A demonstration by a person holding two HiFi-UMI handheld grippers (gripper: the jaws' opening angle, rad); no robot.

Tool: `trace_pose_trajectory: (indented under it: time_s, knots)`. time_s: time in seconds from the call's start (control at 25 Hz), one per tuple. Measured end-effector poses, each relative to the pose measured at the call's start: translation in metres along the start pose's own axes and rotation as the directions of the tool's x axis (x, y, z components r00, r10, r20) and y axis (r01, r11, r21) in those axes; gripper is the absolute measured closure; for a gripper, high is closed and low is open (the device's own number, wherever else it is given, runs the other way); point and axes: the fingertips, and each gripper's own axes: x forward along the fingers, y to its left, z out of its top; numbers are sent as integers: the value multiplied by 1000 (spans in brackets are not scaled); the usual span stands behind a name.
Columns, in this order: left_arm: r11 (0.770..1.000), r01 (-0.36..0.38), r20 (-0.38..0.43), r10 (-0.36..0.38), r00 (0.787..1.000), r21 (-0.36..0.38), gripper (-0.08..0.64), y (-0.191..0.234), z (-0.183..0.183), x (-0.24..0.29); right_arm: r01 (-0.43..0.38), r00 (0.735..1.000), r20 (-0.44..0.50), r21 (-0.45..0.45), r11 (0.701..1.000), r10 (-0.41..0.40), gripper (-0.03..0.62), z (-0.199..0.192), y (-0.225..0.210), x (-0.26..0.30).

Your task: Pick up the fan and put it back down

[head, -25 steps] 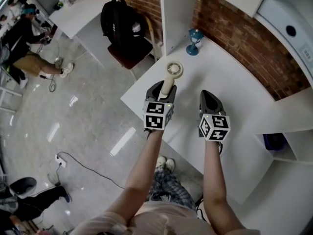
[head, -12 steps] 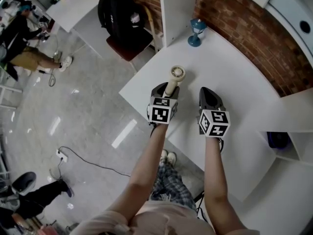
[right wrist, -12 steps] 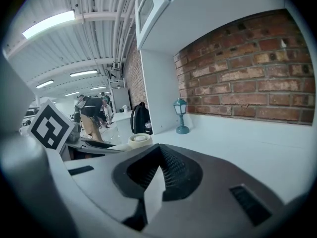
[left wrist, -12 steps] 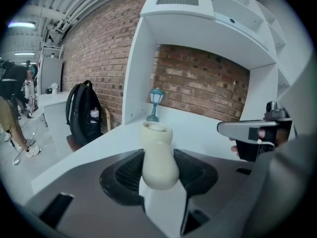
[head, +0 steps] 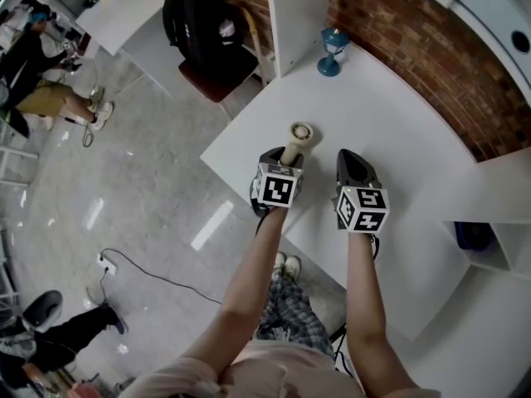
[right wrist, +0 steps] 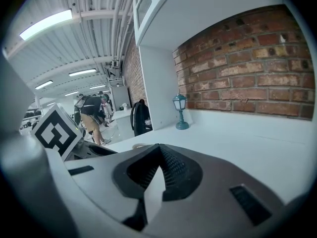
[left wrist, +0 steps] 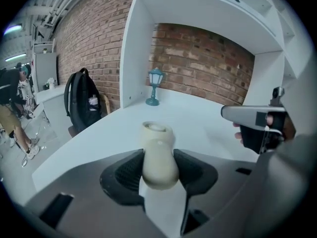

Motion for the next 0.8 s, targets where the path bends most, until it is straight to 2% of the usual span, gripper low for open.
trace_pose_trajectory:
  time_s: [0.2, 0.56, 0.72, 0.8]
  knots:
    - [1000, -14, -54, 15, 998, 26, 354, 2, -9, 1, 1, 1000, 0, 2, 1000, -1, 577, -1, -3, -1]
    - [999, 3, -165, 3, 986, 34, 354, 1, -27, 6, -5, 1000, 5, 7, 1000, 4, 577, -2, -2, -4]
    - [999, 30, -188, -26, 982, 22, 349, -4, -33, 8, -5, 1000, 12, 6, 1000, 5, 578, -1, -3, -7]
    - [999, 47, -190, -43, 981, 15, 320, -8, -34, 9, -6, 1000, 17, 7, 1000, 6, 578, 1, -4, -8]
